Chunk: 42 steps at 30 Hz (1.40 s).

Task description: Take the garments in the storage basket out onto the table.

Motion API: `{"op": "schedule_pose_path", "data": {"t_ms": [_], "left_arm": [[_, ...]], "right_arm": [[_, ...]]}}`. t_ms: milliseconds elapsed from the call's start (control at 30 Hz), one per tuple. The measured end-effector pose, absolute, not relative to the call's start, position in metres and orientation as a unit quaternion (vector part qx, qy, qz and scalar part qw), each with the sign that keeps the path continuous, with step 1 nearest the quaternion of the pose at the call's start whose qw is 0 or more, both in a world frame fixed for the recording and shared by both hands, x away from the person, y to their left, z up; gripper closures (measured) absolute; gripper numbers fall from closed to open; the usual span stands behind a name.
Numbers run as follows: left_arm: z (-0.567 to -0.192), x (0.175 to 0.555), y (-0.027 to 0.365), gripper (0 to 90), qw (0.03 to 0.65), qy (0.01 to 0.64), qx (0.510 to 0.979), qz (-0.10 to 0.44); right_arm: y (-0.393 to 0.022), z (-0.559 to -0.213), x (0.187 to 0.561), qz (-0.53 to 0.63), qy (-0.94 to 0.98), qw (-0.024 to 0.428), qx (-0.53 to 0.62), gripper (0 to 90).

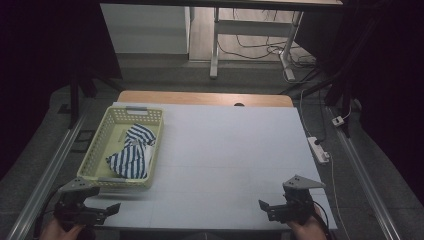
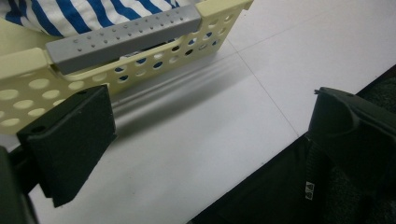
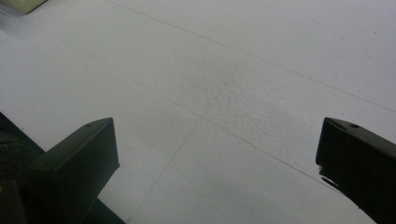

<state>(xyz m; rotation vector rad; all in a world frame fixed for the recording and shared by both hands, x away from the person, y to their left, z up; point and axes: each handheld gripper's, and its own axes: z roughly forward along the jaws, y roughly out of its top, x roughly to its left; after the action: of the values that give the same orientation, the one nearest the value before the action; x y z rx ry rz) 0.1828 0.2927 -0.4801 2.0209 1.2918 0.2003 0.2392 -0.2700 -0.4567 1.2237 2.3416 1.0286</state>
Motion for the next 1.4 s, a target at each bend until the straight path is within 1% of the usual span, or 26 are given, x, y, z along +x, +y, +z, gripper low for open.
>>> {"op": "schedule_pose_path", "data": {"t_ms": [133, 433, 667, 1200, 1400], "left_arm": [[-0.479, 0.182, 0.294, 0.0, 0.366, 0.501, 0.78, 0.079], [-0.47, 0.181, 0.293, 0.0, 0.384, 0.488, 0.777, 0.101], [-0.468, 0.185, 0.293, 0.0, 0.395, 0.477, 0.778, 0.104], [-0.464, 0.204, 0.291, 0.2, 0.418, 0.459, 0.777, 0.103], [-0.462, 0.214, 0.287, 0.0, 0.412, 0.461, 0.779, 0.11]], "right_arm": [[-0.27, -0.457, 0.239, 0.359, 0.818, 0.15, 0.424, 0.0], [-0.269, -0.458, 0.24, 0.354, 0.821, 0.144, 0.423, 0.0], [-0.268, -0.458, 0.241, 0.352, 0.825, 0.142, 0.42, 0.0], [-0.269, -0.459, 0.242, 0.352, 0.823, 0.136, 0.424, 0.0], [-0.269, -0.459, 0.243, 0.351, 0.824, 0.134, 0.423, 0.0]]}}
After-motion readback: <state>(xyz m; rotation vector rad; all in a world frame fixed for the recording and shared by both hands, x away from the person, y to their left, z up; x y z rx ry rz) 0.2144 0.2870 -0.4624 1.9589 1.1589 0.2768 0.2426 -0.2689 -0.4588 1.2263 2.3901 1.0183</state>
